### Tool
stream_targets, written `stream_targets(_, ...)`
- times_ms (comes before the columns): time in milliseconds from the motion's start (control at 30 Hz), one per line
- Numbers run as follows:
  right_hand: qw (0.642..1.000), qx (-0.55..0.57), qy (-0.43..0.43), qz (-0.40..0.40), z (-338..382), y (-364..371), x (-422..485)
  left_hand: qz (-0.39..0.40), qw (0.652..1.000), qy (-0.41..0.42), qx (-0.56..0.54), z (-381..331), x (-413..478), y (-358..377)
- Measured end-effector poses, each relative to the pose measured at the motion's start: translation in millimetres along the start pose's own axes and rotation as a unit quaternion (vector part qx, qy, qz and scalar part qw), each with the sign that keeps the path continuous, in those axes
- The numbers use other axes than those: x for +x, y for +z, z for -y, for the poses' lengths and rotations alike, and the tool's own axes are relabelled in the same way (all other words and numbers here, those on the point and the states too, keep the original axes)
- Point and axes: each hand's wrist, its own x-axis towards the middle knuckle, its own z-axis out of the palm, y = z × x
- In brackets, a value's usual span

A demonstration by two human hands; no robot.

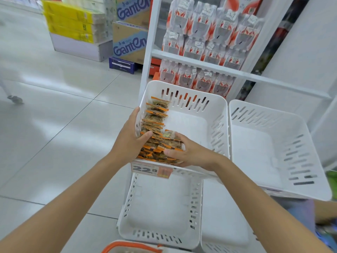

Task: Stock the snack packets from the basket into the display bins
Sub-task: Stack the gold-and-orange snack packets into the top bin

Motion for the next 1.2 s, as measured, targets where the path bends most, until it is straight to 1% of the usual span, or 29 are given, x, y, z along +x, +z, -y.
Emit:
stream_targets(33, 1.000, -0.015, 0.010, -0.013, -1, -2, 1, -0.001, 1.000, -0.003, 0.000, 1, 1, 1)
stream_targets(100, 0.998, -0.055, -0.002, -0.030, -4, -3, 5, -0.004, 1.000, -0.005, -0.001, 3, 2, 1)
stream_targets(200, 0.996, -0.083, -0.026, -0.010, -2, 1, 10, -0.004, 1.000, -0.008, 0.003, 6, 3, 1)
stream_targets(333, 0.997, -0.081, -0.012, -0.013, 3, -3, 9, 0.002, 1.000, -0.013, 0.021, 8, 5, -2)
stream_targets(400, 0.993, -0.112, 0.004, -0.048, 3, -4, 3, -0.027, 0.997, -0.008, 0.066, 3, 2, -2)
stream_targets(433, 0.989, -0.127, 0.002, -0.071, 3, -5, -2, -0.060, 0.993, -0.011, 0.100, -1, -2, -1)
stream_targets(500, 0.982, -0.137, -0.026, -0.124, 8, -3, -19, -0.130, 0.977, -0.009, 0.171, -19, -17, 3)
stream_targets(533, 0.978, -0.137, -0.042, -0.155, 10, -1, -31, -0.152, 0.969, 0.008, 0.196, -30, -28, 6)
stream_targets(567, 0.971, -0.135, -0.059, -0.191, 12, 3, -45, -0.155, 0.966, 0.031, 0.205, -38, -38, 9)
stream_targets(600, 0.962, -0.126, -0.077, -0.230, 13, 7, -60, -0.141, 0.968, 0.054, 0.200, -49, -51, 12)
stream_targets(667, 0.943, -0.101, -0.112, -0.297, 9, 21, -92, -0.065, 0.986, 0.060, 0.139, -58, -78, 19)
stream_targets(733, 0.936, -0.082, -0.126, -0.320, -1, 40, -127, 0.018, 0.995, 0.045, 0.092, -56, -112, 28)
stream_targets(800, 0.945, -0.072, -0.114, -0.298, -22, 63, -162, 0.070, 0.993, 0.030, 0.090, -42, -148, 38)
stream_targets(833, 0.955, -0.077, -0.092, -0.270, -38, 74, -178, 0.090, 0.992, 0.009, 0.089, -31, -166, 43)
stream_targets(900, 0.977, -0.096, -0.023, -0.190, -79, 96, -202, 0.119, 0.989, -0.039, 0.079, -8, -201, 46)
stream_targets(967, 0.984, -0.122, 0.058, -0.113, -125, 116, -219, 0.133, 0.985, -0.102, 0.048, 12, -234, 45)
stream_targets(1033, 0.982, -0.112, 0.124, -0.084, -165, 134, -227, 0.146, 0.979, -0.145, 0.007, 29, -262, 43)
stream_targets(1133, 0.977, -0.071, 0.180, -0.084, -191, 155, -224, 0.098, 0.983, -0.153, 0.037, 42, -289, 40)
stream_targets(1200, 0.978, -0.043, 0.188, -0.074, -193, 170, -208, 0.073, 0.985, -0.155, 0.017, 45, -298, 36)
